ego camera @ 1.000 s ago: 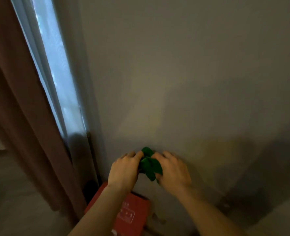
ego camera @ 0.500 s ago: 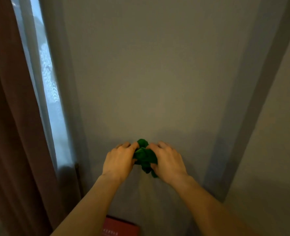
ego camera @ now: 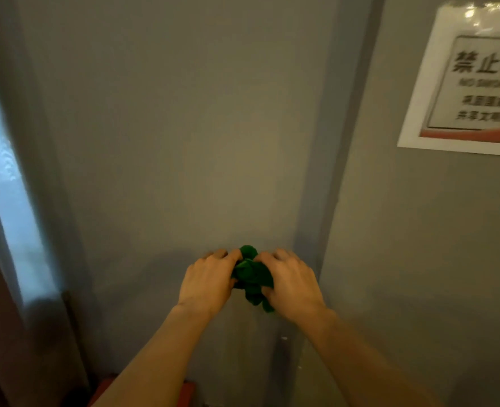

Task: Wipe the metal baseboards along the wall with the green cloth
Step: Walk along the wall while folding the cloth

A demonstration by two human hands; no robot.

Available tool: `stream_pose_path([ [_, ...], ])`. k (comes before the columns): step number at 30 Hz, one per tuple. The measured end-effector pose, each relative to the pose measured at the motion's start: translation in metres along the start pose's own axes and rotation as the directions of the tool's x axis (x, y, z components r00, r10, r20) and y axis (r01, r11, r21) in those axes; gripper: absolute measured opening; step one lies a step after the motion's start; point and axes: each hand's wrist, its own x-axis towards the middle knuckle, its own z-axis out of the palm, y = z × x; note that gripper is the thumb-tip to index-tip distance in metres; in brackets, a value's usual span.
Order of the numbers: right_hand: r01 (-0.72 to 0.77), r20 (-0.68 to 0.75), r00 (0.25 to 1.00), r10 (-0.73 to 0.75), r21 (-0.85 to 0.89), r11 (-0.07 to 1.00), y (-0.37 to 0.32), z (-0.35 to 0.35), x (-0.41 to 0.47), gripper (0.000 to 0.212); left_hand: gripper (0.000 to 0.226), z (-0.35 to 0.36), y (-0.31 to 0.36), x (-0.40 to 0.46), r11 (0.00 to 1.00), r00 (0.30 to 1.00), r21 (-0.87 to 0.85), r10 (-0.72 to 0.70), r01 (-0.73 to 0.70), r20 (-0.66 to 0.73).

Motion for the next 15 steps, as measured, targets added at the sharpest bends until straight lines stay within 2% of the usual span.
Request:
stream_pose_path([
  [7,-0.055,-0.045,0.998,0.054,-0.019,0.998,0.073,-0.046,-0.059,0.049,0.033,0.008,0.100,-0.001,0.997,0.997,0.016,0.073,-0.072,-0.007],
  [15,-0.063,-0.061,0.996,0.062,-0.008,0.998,0.183,-0.107,-0.147,0.050,0.031,0.018,0.253,-0.013,0.994,0.995,0.038,0.103,-0.103,0.008],
])
